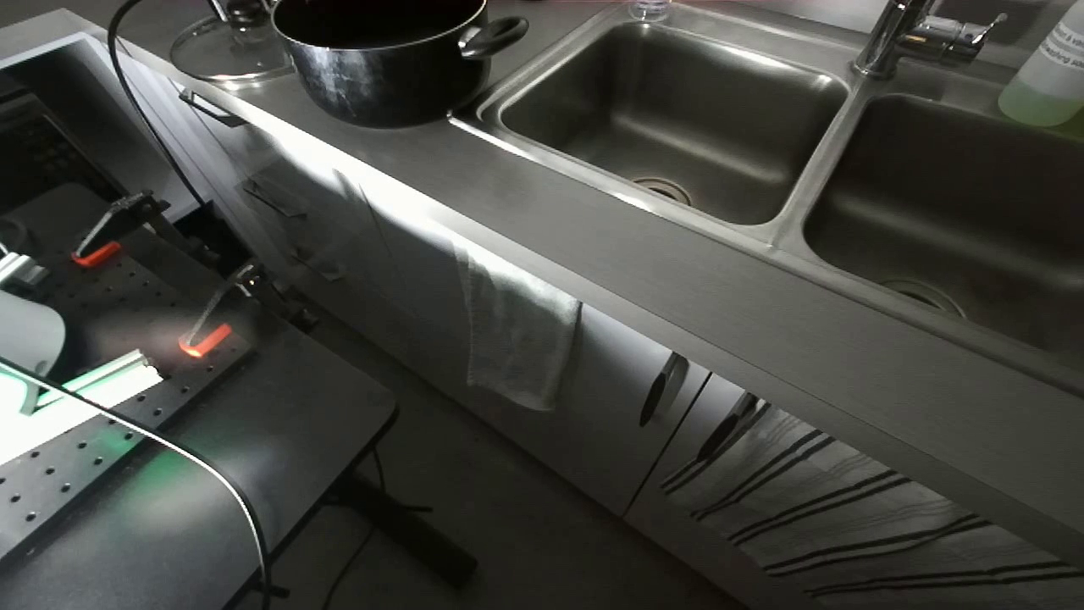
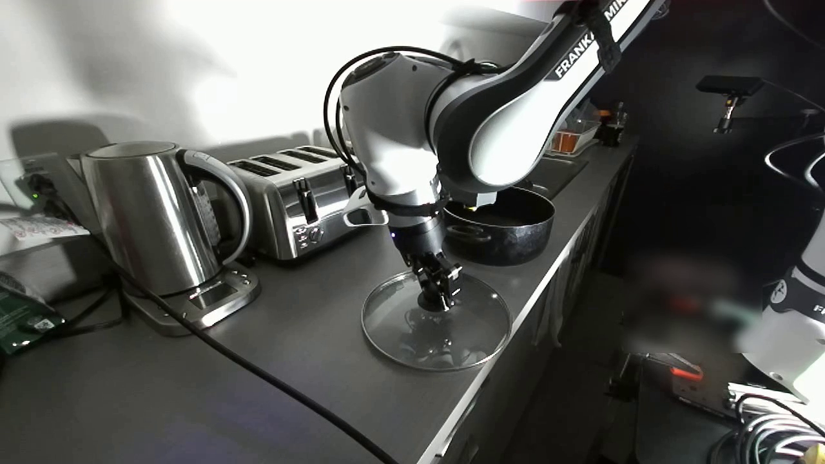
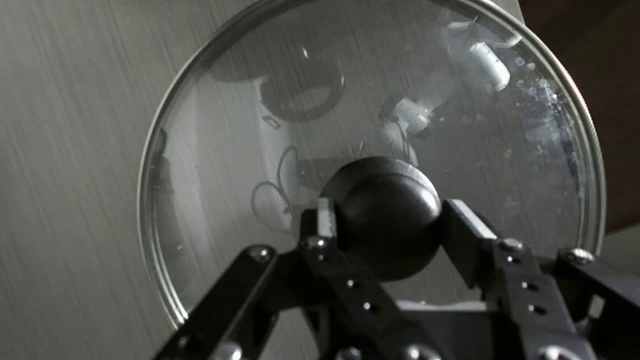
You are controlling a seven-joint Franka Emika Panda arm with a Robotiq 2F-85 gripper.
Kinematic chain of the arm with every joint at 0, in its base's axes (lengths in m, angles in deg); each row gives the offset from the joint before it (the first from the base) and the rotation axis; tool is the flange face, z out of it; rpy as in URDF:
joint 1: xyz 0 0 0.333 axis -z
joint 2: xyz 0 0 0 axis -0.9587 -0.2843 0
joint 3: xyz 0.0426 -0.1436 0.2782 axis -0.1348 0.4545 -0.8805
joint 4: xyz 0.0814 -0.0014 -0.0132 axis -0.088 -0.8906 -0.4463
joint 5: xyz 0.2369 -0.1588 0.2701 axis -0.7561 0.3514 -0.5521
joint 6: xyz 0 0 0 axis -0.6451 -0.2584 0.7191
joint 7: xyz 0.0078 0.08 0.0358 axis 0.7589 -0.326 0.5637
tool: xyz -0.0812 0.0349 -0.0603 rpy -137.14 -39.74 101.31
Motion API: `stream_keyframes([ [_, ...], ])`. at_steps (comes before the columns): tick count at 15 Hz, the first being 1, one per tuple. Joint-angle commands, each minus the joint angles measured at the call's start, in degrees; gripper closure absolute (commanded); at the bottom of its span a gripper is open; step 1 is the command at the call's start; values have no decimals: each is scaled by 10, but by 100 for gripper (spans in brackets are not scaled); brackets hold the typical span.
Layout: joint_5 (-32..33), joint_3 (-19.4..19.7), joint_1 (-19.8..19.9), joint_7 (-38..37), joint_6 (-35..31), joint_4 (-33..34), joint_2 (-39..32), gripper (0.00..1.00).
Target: Put the lid on the pot
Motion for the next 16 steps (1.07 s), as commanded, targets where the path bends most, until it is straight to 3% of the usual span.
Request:
stream_keyframes([
  [1,6,-3,3,15,-5,10,-3,72],
  [2,5,-4,3,16,-6,10,-2,75],
  [8,-7,-17,5,27,-13,-18,26,75],
  [16,-37,-69,4,53,-16,-106,138,75],
])
